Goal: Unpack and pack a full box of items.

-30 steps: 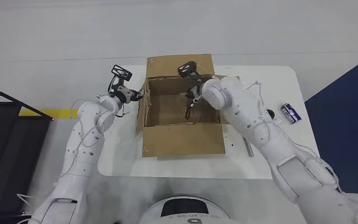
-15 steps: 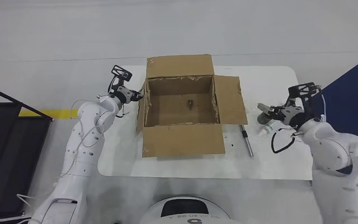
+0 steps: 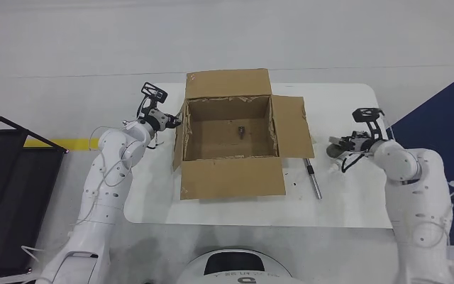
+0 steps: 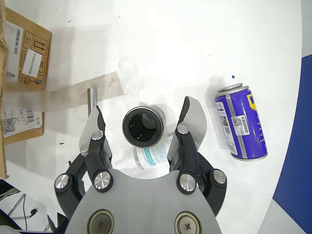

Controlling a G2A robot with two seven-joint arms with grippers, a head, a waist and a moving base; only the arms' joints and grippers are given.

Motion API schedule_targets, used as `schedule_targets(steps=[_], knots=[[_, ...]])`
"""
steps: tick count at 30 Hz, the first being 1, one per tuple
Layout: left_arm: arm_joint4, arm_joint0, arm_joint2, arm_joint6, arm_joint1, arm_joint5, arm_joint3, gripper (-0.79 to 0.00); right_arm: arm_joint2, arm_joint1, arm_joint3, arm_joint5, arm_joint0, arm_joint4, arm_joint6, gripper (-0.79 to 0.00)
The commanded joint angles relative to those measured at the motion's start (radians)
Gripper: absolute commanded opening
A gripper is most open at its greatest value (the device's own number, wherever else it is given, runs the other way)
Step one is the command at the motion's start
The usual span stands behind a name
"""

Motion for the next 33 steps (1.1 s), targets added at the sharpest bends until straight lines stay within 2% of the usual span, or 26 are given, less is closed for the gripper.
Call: schedule_targets(steps=[1,5,7,11,16,19,21,22,23,28,33], knots=[[0.0,0.0,0.0,0.0,0.0,0.0,0.0,0.0,-0.019,0.002,0.02,-0.007,0.02,-0.015,0.012,-0.286],[0.0,0.0,0.0,0.0,0.0,0.0,0.0,0.0,-0.036,0.006,0.034,-0.012,0.036,-0.031,0.033,-0.354],[0.0,0.0,0.0,0.0,0.0,0.0,0.0,0.0,-0.044,0.007,0.029,-0.003,0.035,-0.046,0.045,-0.345],[0.0,0.0,0.0,0.0,0.0,0.0,0.0,0.0,-0.057,0.011,0.015,0.002,0.027,-0.053,0.07,-0.394],[0.0,0.0,0.0,0.0,0.0,0.0,0.0,0.0,-0.064,0.014,-0.015,0.01,0.009,-0.052,0.09,-0.397],[0.0,0.0,0.0,0.0,0.0,0.0,0.0,0.0,-0.074,0.016,-0.029,0.03,0.003,-0.07,0.095,-0.431],[0.0,0.0,0.0,0.0,0.0,0.0,0.0,0.0,-0.086,0.016,-0.033,0.042,0.003,-0.079,0.096,-0.523],[0.0,0.0,0.0,0.0,0.0,0.0,0.0,0.0,-0.09,0.016,-0.038,0.045,0.002,-0.081,0.095,-0.705],[0.0,0.0,0.0,0.0,0.0,0.0,0.0,0.0,-0.091,0.016,-0.044,0.048,-0.001,-0.082,0.093,-0.785],[0.0,0.0,0.0,0.0,0.0,0.0,0.0,0.0,-0.062,0.021,-0.114,0.055,-0.038,-0.058,0.074,-0.785],[0.0,0.0,0.0,0.0,0.0,0.0,0.0,0.0,0.023,0.027,-0.26,0.044,-0.124,0.014,0.002,-0.785]])
